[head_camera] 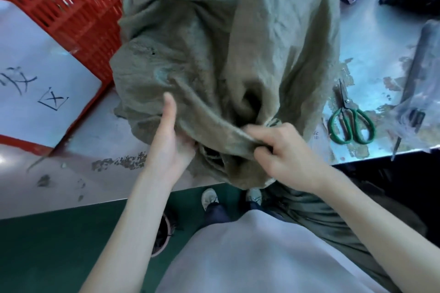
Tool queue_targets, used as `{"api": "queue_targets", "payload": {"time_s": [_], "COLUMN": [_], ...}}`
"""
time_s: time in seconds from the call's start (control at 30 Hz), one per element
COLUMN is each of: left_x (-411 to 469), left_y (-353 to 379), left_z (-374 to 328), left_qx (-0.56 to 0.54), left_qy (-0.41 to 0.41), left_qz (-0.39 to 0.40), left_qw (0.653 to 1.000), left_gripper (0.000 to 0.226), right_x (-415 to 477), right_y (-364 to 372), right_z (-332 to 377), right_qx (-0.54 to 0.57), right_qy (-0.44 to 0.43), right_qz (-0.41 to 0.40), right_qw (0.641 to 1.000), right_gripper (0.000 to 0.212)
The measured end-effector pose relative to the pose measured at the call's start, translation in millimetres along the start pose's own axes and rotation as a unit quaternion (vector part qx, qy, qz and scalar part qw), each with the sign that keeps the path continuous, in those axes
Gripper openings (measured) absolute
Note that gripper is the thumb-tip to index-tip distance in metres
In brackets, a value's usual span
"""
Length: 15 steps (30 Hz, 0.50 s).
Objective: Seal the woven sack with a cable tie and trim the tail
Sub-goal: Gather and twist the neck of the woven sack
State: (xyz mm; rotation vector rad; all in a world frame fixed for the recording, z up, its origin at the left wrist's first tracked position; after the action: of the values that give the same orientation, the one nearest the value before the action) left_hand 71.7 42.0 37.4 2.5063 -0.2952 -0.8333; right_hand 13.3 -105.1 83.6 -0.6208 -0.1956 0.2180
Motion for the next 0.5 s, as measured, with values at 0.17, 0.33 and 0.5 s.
{"api": "queue_targets", "payload": {"time_s": [0.17,0.33,0.5], "left_x": [6.9,1.0,0.9], "left_y": [2.4,-4.9,-11.8], "left_z": [-12.2,-15.2,-5.5], "left_qx": [0.094,0.144,0.212], "left_qy": [0.081,0.112,0.098], "left_qz": [-0.093,-0.125,-0.142], "left_qw": [0.988,0.975,0.962], "left_gripper": [0.024,0.037,0.038], "right_x": [-8.4,-1.5,13.1], "right_y": [31.0,16.9,-23.0], "right_z": [19.7,32.9,27.6], "right_qx": [0.037,0.245,0.339], "right_qy": [-0.023,0.006,-0.012], "right_qz": [0.116,0.037,-0.158], "right_qw": [0.992,0.969,0.927], "right_gripper": [0.001,0.049,0.074]}}
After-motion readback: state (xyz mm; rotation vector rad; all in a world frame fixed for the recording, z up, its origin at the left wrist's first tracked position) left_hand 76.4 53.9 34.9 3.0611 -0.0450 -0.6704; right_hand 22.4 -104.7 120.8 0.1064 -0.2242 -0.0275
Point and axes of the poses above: each hand's wrist, its own x-axis towards the middle knuckle, its own y-axis out of the palm, z = x × y, the point moved 7 cm from there along x, towards the middle knuckle, and after that the axes turned 3 degrees about -y, right-handed, at the moved point
